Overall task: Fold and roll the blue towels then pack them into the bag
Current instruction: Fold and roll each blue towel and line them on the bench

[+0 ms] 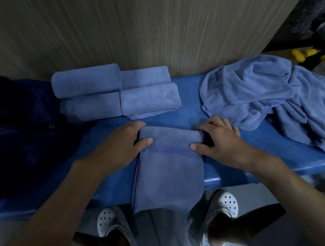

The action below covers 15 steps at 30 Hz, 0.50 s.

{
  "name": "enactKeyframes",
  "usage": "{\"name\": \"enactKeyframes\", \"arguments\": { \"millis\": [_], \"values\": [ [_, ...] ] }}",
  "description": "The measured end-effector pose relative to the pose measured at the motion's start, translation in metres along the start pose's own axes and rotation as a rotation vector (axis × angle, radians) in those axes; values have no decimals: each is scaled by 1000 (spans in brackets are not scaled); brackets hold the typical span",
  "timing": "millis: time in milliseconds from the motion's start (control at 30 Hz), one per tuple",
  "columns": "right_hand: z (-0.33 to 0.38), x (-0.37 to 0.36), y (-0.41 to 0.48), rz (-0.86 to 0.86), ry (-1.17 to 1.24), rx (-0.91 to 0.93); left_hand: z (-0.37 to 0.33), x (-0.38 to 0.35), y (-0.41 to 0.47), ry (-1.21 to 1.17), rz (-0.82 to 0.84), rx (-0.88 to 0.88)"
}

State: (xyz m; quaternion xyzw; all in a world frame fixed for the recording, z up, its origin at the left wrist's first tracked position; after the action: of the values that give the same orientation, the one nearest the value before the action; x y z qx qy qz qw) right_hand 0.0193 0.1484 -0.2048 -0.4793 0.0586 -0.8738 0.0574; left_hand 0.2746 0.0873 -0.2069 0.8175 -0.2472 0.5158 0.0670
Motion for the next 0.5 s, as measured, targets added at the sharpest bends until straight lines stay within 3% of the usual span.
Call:
{"name": "enactKeyframes", "arguments": {
  "millis": [300,500],
  "values": [
    [7,6,6,37,149,38,5,7,-2,-60,-27,14],
    [7,3,20,-262,24,155,1,3,5,-151,-187,-19]
  ]
}}
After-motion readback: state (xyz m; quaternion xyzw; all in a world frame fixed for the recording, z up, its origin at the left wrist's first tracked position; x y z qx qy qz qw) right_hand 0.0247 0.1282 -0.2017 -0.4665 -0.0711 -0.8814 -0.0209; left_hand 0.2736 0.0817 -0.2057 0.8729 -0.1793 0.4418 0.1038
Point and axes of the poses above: each hand's wrist, its own y-axis towards the middle knuckle, its own x-axis out of the back of the hand, z = x × y, the point moved 1 cm from there along y, towards the middle knuckle, and after that the axes turned 8 degrees about y, right-handed, at the moved point
